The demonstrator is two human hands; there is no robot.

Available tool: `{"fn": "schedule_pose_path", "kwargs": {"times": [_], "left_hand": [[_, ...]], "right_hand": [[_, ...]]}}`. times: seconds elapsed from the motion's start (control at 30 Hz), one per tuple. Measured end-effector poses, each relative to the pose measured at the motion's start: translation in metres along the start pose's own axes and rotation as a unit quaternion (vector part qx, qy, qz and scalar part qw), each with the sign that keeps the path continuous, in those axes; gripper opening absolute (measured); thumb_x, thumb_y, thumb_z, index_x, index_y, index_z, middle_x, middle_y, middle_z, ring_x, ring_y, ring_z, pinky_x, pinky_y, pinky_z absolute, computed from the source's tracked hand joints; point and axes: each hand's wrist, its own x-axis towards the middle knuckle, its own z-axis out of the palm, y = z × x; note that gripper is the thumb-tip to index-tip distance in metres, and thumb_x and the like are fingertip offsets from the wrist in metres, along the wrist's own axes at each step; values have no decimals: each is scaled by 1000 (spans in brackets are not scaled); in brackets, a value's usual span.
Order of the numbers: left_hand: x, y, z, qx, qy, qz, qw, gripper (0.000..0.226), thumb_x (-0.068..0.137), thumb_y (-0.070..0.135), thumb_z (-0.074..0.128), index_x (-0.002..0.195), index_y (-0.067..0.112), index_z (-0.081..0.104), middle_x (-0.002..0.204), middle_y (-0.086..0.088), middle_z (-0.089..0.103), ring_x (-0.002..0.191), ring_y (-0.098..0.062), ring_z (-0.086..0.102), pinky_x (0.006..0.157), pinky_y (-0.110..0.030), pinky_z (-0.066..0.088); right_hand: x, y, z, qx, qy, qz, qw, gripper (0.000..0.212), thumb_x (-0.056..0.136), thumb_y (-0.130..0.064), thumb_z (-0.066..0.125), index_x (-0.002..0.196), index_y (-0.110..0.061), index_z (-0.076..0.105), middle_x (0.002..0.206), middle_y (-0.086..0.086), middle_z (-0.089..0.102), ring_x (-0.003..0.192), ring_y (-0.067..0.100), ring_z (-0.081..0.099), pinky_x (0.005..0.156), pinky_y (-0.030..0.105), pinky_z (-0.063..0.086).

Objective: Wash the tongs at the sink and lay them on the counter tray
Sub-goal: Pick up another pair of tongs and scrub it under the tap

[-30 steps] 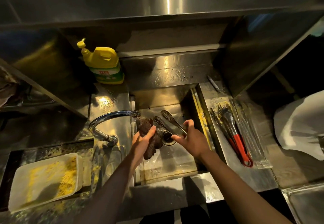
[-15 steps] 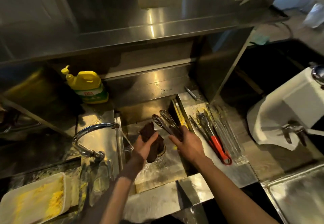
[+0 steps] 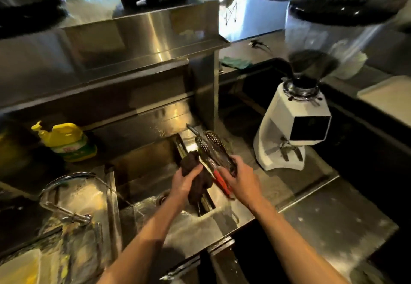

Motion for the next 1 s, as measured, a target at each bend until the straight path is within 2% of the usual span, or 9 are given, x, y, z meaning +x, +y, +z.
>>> {"fn": "schedule_pose_path", "kwargs": {"times": [0.1,0.2,0.33,0.43,0.57,0.67,0.77,0.9,1.0], "left_hand": [[-16,-6,43,25,-61,6,998,26,76,30,81,95,14,74,96,-17,75,87,-36,70,86,-62,54],[-36,-11,87,45,-102,11,994,33,77,31,80,103,13,70,98,-17,75,88,-37,71,81,-57,57],[-67,-23,156,78,-176,13,981,32,81,27,78,99,4,65,90,-29,69,69,-41,64,60,-49,55],[-91,-36,205,85,-224,7,971,24,82,20,76,97,4,65,89,-24,71,74,-37,65,66,-51,56],[-124,-53,264,108,-305,-14,946,26,83,23,75,104,10,66,93,-17,75,75,-34,71,54,-36,56],[-146,-63,301,131,-351,-6,927,27,84,22,74,107,8,68,96,-15,75,78,-26,73,56,-31,57],[-163,-71,328,143,-397,-18,907,29,85,25,74,108,9,68,92,-11,76,78,-26,73,59,-37,58],[-176,-87,358,154,-462,-31,873,35,84,30,74,115,17,66,101,-5,76,93,-22,73,85,-43,58],[-183,-94,379,171,-498,-36,849,35,83,33,74,115,20,66,103,-3,76,97,-20,72,91,-46,56]], "right_hand": [[-16,24,-43,29,27,28,999,48,90,-54,67,127,-24,57,90,-9,64,82,14,62,72,30,47],[-35,51,-84,39,49,56,996,49,90,-54,66,129,-25,57,92,-11,64,85,14,63,74,33,48],[-72,92,-141,53,102,106,988,45,88,-57,67,125,-32,58,90,-12,68,86,11,67,78,36,54],[-103,118,-178,52,144,146,977,43,89,-53,68,125,-32,58,89,-12,68,86,11,67,78,35,53],[-145,153,-222,53,188,206,959,49,89,-56,65,131,-30,56,101,-7,71,92,14,67,82,38,54],[-175,171,-247,55,231,241,941,50,89,-59,63,131,-33,54,108,-9,70,98,12,66,87,39,55],[-199,182,-264,55,262,270,925,49,90,-58,63,131,-33,53,104,-14,68,95,7,65,86,36,55],[-224,194,-282,48,302,309,900,48,90,-58,63,130,-33,54,94,-14,68,88,5,65,82,37,56],[-236,198,-293,51,335,328,882,45,90,-55,64,128,-32,55,86,-9,68,79,5,65,78,39,57]]}}
